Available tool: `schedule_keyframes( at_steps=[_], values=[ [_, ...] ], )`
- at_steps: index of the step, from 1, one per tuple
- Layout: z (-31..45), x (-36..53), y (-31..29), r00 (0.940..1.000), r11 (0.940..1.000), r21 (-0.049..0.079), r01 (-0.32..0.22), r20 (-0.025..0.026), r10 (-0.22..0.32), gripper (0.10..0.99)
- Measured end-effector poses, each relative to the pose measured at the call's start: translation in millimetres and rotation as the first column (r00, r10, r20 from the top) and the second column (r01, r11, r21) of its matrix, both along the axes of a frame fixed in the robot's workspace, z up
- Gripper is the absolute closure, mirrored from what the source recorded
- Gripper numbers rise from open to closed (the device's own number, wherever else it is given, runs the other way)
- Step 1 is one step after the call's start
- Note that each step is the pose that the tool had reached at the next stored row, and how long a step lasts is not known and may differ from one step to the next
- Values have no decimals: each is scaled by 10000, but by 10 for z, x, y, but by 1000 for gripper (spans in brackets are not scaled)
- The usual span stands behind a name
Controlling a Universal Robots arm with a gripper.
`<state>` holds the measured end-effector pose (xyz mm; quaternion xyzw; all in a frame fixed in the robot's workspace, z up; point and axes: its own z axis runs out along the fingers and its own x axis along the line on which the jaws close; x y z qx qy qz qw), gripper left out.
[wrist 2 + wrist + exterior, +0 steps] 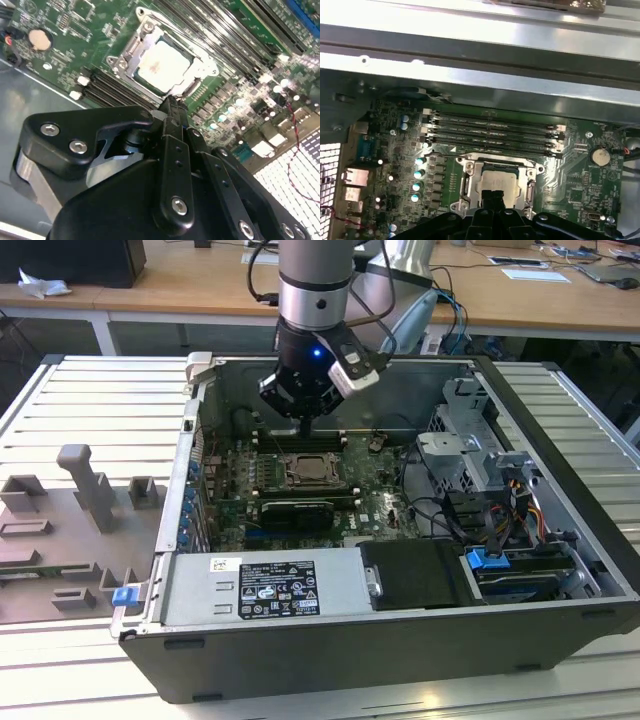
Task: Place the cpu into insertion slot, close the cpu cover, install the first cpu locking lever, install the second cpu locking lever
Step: 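Install the first cpu locking lever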
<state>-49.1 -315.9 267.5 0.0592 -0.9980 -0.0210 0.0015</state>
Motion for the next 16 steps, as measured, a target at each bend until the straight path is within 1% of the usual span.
schedule_keyframes(
  at_steps=[1, 3, 9, 10, 13, 14, 16],
  values=[
    [-2, -44, 0, 10000, 10000, 1, 0, 4, 0, 980],
    [-5, -100, 0, 10000, 10000, 4, 1, 10, -1, 980],
    [-20, -176, 2, 9997, 9997, 2, 263, 10, -263, 980],
    [-23, -217, 2, 9996, 9997, 2, 264, 9, -264, 980],
    [-27, -286, 2, 9997, 9997, 3, 264, 9, -264, 980],
    [-31, -331, 2, 9997, 9997, 2, 264, 9, -264, 980],
    [-35, -388, 2, 9997, 9997, 3, 264, 10, -264, 980]
  ],
)
